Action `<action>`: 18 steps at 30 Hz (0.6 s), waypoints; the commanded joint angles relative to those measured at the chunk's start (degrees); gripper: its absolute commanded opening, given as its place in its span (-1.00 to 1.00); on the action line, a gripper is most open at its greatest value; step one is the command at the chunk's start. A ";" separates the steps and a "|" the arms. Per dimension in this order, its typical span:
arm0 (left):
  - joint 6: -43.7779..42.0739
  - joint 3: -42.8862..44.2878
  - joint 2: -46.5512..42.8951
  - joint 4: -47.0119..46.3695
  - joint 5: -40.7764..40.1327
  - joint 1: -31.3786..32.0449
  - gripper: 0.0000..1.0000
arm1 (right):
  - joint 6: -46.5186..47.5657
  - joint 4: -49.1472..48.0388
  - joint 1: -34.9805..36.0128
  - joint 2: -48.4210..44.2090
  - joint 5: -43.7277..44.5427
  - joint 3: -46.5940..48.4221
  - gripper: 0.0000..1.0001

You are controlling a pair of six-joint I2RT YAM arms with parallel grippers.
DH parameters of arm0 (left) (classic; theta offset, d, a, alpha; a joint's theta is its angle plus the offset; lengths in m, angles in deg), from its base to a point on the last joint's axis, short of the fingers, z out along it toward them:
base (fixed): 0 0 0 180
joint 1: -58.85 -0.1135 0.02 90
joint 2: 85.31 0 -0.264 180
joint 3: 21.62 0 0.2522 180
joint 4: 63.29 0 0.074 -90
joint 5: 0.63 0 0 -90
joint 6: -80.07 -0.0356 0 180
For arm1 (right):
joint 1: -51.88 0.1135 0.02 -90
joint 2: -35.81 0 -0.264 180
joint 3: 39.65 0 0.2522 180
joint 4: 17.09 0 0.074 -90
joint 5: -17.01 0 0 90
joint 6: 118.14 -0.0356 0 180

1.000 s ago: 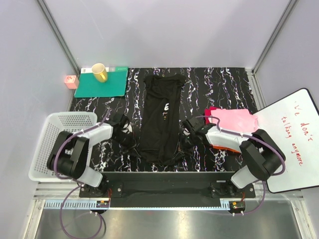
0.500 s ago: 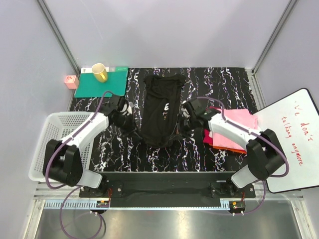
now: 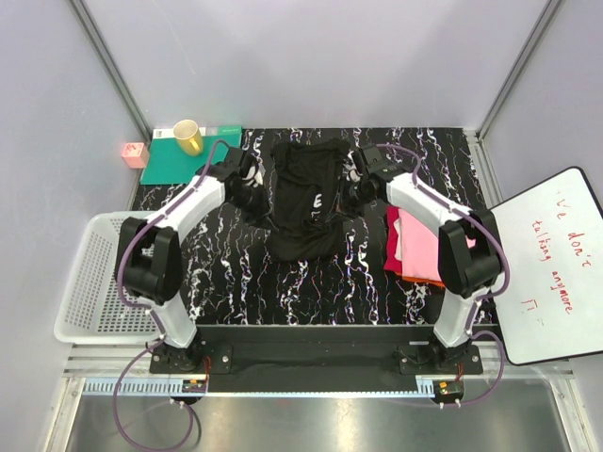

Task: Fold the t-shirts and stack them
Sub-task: Fold the tshirt

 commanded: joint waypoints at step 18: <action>-0.37 23.84 18.08 3.62 -1.41 -0.90 -1.00 | 6.91 6.63 -5.72 17.15 0.34 23.02 -0.95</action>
